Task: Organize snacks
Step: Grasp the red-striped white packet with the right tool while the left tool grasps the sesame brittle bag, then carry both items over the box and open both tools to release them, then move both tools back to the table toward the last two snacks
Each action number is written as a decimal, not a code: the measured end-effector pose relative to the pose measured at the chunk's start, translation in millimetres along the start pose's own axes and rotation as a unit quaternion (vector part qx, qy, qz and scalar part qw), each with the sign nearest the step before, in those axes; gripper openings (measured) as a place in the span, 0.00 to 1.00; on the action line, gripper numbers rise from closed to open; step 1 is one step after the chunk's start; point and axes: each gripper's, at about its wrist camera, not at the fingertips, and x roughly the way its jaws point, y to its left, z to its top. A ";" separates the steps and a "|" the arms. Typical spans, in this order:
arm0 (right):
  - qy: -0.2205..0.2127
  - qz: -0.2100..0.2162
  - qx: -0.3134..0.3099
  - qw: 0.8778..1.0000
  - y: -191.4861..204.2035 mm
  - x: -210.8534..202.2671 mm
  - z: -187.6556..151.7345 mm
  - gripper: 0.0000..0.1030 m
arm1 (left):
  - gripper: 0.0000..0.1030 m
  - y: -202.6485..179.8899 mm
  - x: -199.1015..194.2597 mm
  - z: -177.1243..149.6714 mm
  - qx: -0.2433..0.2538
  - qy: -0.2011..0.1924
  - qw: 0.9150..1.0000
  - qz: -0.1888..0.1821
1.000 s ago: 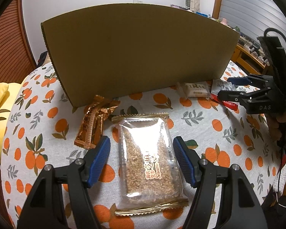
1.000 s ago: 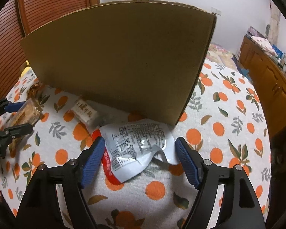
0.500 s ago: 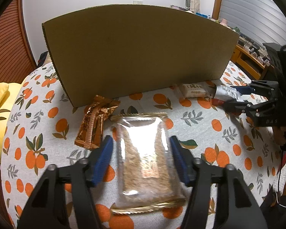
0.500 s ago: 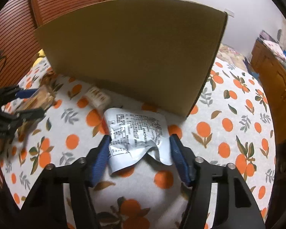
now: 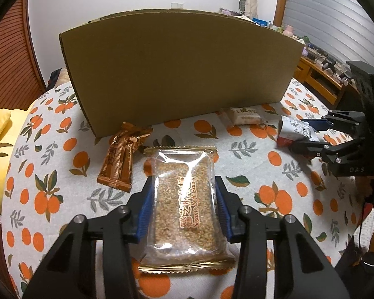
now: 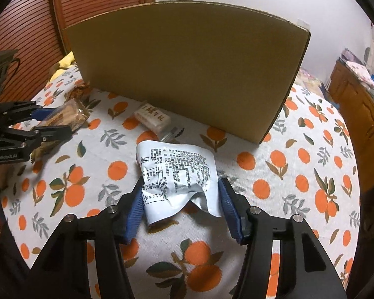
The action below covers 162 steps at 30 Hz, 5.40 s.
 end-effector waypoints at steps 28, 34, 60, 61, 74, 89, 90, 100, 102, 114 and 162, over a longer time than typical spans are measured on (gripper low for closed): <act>-0.065 0.007 -0.003 0.998 11.8 -46.1 19.7 0.57 | 0.42 -9.7 -58.5 42.9 0.017 -0.082 0.996 -0.002; -0.081 0.007 -0.008 0.997 13.1 -56.9 29.9 0.57 | 0.42 -6.5 -66.5 56.0 0.019 -0.098 0.995 0.002; -0.135 0.001 -0.033 0.990 4.6 -81.4 83.9 0.57 | 0.42 5.4 -70.0 110.9 0.034 -0.132 0.990 0.019; -0.136 0.002 -0.033 0.990 3.4 -81.6 86.0 0.57 | 0.42 6.1 -69.2 112.8 0.035 -0.133 0.990 0.020; -0.153 0.005 -0.040 0.987 -5.9 -70.4 126.3 0.57 | 0.43 22.0 -49.3 152.1 0.034 -0.137 0.990 0.024; -0.138 0.014 -0.035 0.990 -16.2 -26.6 158.6 0.57 | 0.43 36.5 -9.0 181.9 0.028 -0.106 0.993 0.034; -0.136 0.015 -0.035 0.990 -16.6 -23.2 160.1 0.57 | 0.43 37.1 -6.8 183.7 0.028 -0.104 0.994 0.035; -0.109 0.027 -0.030 0.993 -17.6 5.9 172.8 0.57 | 0.47 40.0 10.4 193.0 0.023 -0.083 0.995 0.040; -0.103 0.030 -0.029 0.994 -16.7 10.2 173.6 0.57 | 0.48 42.1 10.5 193.2 0.021 -0.084 0.995 0.042; -0.083 0.027 -0.008 0.996 -17.8 20.7 177.9 0.65 | 0.53 42.4 -5.9 188.9 0.020 -0.098 0.994 0.048; -0.088 0.060 -0.018 0.994 34.7 -56.0 77.3 0.69 | 0.55 25.0 -58.3 52.0 0.003 -0.064 0.997 0.030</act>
